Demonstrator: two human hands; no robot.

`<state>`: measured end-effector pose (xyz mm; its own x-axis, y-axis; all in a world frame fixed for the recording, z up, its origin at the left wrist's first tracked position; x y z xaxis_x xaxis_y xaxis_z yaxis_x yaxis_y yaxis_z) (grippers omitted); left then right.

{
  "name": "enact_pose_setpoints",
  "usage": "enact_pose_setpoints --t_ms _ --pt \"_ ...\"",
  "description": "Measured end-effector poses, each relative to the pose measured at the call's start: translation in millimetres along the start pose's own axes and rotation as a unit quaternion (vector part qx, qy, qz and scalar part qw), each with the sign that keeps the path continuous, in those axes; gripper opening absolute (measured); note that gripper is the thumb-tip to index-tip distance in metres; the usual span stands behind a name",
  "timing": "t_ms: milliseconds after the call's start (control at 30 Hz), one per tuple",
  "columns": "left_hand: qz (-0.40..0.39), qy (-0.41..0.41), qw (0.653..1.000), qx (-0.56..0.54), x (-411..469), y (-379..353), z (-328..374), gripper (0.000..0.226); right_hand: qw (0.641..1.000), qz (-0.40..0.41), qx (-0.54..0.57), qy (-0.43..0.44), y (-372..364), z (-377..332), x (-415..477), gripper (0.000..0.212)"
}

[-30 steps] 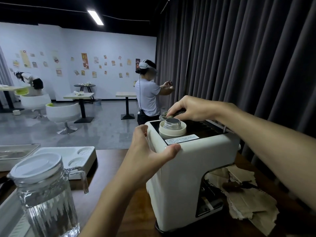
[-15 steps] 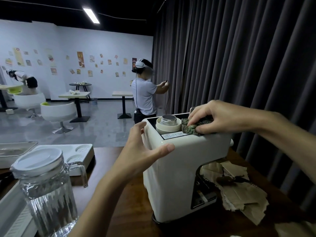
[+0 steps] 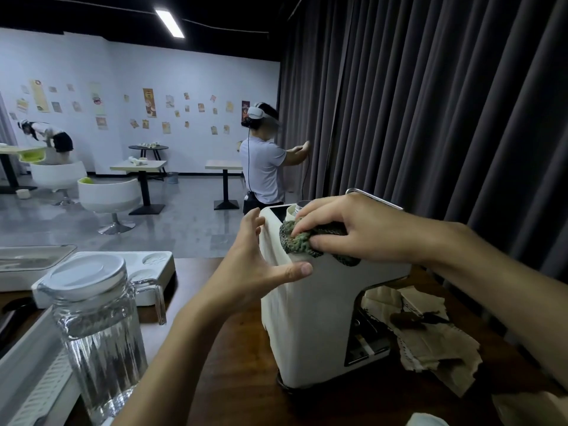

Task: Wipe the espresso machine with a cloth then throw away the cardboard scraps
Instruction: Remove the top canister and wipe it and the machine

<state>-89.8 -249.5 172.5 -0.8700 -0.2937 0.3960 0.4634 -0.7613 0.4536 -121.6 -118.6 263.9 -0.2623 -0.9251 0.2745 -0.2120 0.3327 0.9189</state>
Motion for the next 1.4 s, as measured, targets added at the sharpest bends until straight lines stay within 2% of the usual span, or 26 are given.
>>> enact_pose_setpoints --t_ms 233,400,533,600,700,800,900,1000,1100,1233,1300,1400 --pt "0.018 -0.013 0.999 0.035 -3 0 9 0.125 0.997 0.059 0.002 -0.040 21 22 -30 0.030" --pt "0.017 -0.075 0.992 0.098 -2 -4 51 0.084 0.970 0.200 0.111 -0.088 69 60 -69 0.038" --pt "0.103 -0.165 0.967 0.161 -3 -15 116 0.044 0.952 0.246 0.135 -0.126 84 87 -88 0.033" --pt "0.120 -0.186 0.959 0.175 2 -30 143 0.028 0.934 0.281 0.161 -0.153 88 103 -99 0.030" --pt "0.078 -0.189 0.949 0.238 18 -68 166 0.026 0.907 0.324 0.196 -0.182 92 123 -116 0.028" --pt "0.044 -0.163 0.926 0.337 40 -100 164 0.036 0.902 0.318 0.206 -0.206 82 137 -125 0.027" --pt "0.034 -0.119 0.917 0.379 57 -118 150 0.041 0.901 0.279 0.241 -0.229 63 152 -131 0.027" --pt "0.055 -0.108 0.923 0.366 63 -123 141 0.038 0.894 0.270 0.272 -0.231 52 164 -134 0.028" --pt "0.066 -0.098 0.934 0.337 67 -123 139 0.022 0.888 0.259 0.304 -0.228 45 173 -133 0.029" --pt "0.049 -0.089 0.953 0.286 70 -118 137 0.013 0.868 0.230 0.383 -0.217 32 175 -128 0.030" --pt "0.041 -0.094 0.952 0.289 68 -116 139 0.010 0.862 0.219 0.412 -0.198 27 171 -125 0.030" --pt "0.028 -0.108 0.942 0.316 65 -115 144 0.007 0.874 0.224 0.393 -0.175 30 167 -124 0.027"
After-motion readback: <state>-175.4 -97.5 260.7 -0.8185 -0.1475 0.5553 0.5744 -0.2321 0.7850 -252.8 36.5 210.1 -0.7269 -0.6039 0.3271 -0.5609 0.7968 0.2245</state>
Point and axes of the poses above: each hand's wrist, its own x-axis towards the middle knuckle, its own y-axis out of the back of the hand, z = x × y, the point moved 9 cm from there along x, towards the middle knuckle, and after that the axes turned 2 degrees about x, right-handed, at the moved point
